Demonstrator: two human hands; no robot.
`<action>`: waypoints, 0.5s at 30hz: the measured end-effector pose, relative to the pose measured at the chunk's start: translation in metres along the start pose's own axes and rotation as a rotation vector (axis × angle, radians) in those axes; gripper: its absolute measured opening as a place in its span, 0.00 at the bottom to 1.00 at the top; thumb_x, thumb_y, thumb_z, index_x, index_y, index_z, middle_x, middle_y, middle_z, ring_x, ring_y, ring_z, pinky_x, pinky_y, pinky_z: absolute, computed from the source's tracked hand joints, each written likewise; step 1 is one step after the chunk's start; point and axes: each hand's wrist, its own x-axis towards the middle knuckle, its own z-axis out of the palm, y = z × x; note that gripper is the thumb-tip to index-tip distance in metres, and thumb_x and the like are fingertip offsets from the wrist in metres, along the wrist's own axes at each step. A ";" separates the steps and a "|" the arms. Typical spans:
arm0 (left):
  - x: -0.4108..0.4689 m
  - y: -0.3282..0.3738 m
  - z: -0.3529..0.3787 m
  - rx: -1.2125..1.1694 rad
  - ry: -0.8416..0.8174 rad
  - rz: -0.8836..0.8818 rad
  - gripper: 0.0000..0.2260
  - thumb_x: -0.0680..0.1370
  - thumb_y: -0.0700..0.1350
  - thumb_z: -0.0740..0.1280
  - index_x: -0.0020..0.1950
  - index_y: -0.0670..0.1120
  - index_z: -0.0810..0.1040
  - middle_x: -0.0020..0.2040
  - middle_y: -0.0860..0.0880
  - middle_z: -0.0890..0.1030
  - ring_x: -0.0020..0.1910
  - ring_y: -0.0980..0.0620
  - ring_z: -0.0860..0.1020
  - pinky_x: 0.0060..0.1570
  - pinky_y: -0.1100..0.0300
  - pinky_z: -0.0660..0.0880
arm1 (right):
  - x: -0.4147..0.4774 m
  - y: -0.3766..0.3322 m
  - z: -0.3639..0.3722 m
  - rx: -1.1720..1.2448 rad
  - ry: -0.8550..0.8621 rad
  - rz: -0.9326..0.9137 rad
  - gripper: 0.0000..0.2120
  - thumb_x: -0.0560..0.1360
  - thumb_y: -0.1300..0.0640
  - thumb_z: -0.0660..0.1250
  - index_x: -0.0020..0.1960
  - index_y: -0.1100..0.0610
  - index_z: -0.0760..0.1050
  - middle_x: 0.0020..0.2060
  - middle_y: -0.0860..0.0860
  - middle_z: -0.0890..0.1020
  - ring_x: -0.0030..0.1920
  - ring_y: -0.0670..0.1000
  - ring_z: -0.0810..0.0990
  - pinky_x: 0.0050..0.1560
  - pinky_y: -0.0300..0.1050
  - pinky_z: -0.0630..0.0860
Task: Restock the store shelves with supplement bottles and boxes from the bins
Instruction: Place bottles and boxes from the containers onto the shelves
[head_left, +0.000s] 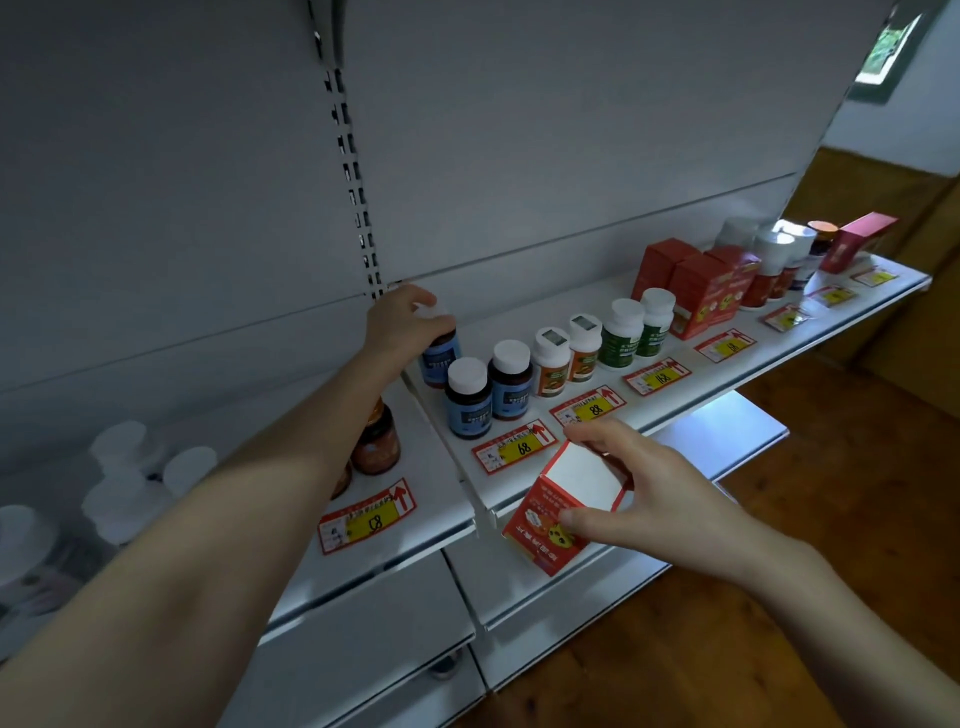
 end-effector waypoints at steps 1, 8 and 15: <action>0.001 -0.002 0.002 0.016 -0.015 -0.006 0.18 0.72 0.45 0.72 0.60 0.43 0.76 0.60 0.45 0.75 0.59 0.50 0.72 0.50 0.64 0.68 | 0.001 0.001 0.000 -0.006 0.000 -0.001 0.26 0.69 0.51 0.71 0.60 0.42 0.60 0.51 0.36 0.70 0.55 0.46 0.75 0.53 0.43 0.78; 0.003 -0.010 0.008 0.019 -0.087 -0.051 0.17 0.71 0.45 0.73 0.57 0.43 0.77 0.57 0.43 0.76 0.53 0.52 0.72 0.49 0.62 0.71 | 0.006 0.007 0.001 -0.016 -0.018 0.011 0.25 0.70 0.50 0.71 0.59 0.43 0.60 0.54 0.42 0.72 0.55 0.47 0.75 0.53 0.45 0.78; 0.002 -0.009 0.011 0.008 -0.129 -0.091 0.17 0.69 0.48 0.75 0.54 0.44 0.77 0.52 0.45 0.75 0.50 0.49 0.75 0.47 0.56 0.75 | 0.009 0.010 0.001 -0.006 -0.039 0.010 0.24 0.70 0.50 0.70 0.59 0.43 0.60 0.52 0.39 0.71 0.54 0.47 0.75 0.54 0.45 0.78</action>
